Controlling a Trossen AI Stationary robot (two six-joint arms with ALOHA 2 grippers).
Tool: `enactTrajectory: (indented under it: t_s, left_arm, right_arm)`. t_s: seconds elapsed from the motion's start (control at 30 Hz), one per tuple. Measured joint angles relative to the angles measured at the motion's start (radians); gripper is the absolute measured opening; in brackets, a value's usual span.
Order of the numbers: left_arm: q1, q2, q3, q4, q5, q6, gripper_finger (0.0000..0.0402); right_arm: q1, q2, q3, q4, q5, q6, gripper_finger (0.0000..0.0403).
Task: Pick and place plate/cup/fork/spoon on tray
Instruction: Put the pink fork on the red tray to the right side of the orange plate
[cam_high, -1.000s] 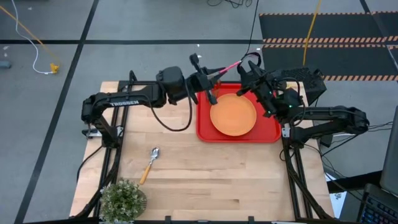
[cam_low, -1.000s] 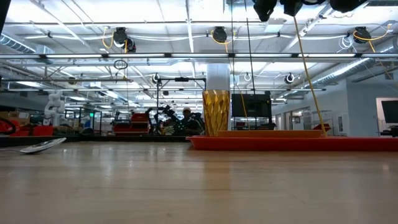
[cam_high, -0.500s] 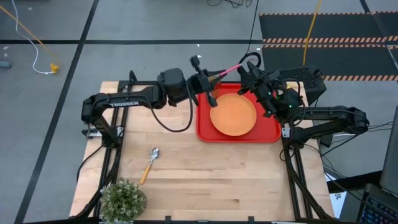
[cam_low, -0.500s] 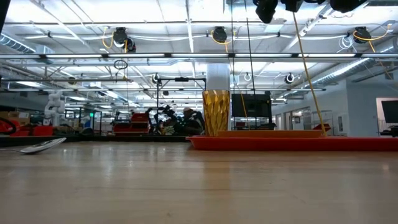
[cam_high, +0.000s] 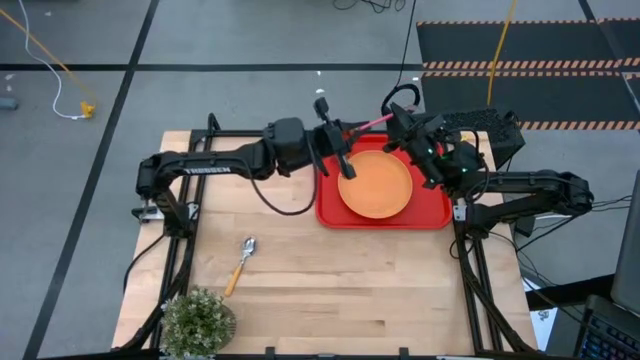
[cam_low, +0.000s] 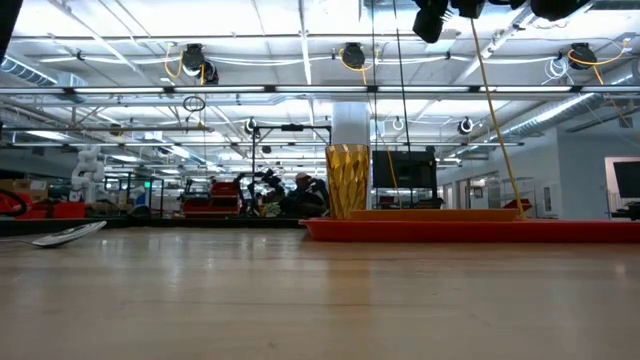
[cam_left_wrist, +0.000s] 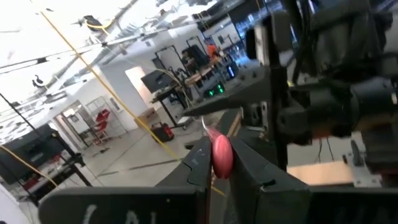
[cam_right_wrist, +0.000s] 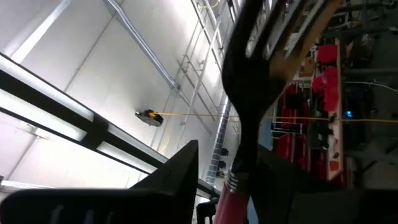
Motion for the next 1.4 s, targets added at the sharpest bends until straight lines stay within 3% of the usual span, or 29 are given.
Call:
enactTrajectory:
  t_s: [0.2, 0.43, 0.87, 1.27, 1.4]
  left_arm:
    - [-0.016, 0.022, -0.001, 0.039, -0.07, 0.033, 0.0032]
    - [-0.009, 0.022, -0.001, 0.06, -0.101, 0.052, 0.0032]
    - [0.0, 0.022, -0.001, 0.055, -0.108, 0.078, 0.0033]
    - [0.0, 0.022, -0.001, 0.04, -0.108, 0.083, 0.0033]
    - [0.0, 0.02, 0.0, -0.007, -0.136, 0.062, 0.0054]
  right_arm:
    - [0.0, -0.001, 0.0, -0.005, -0.01, -0.003, 0.0086]
    - [0.0, 0.0, 0.0, -0.009, -0.009, -0.003, 0.0082]
    - [-0.018, 0.0, 0.0, -0.017, -0.013, 0.004, 0.0079]
    - [-0.019, -0.001, 0.0, -0.031, -0.011, 0.005, 0.0034]
    - [-0.019, 0.0, 0.0, -0.047, -0.009, 0.002, 0.0038]
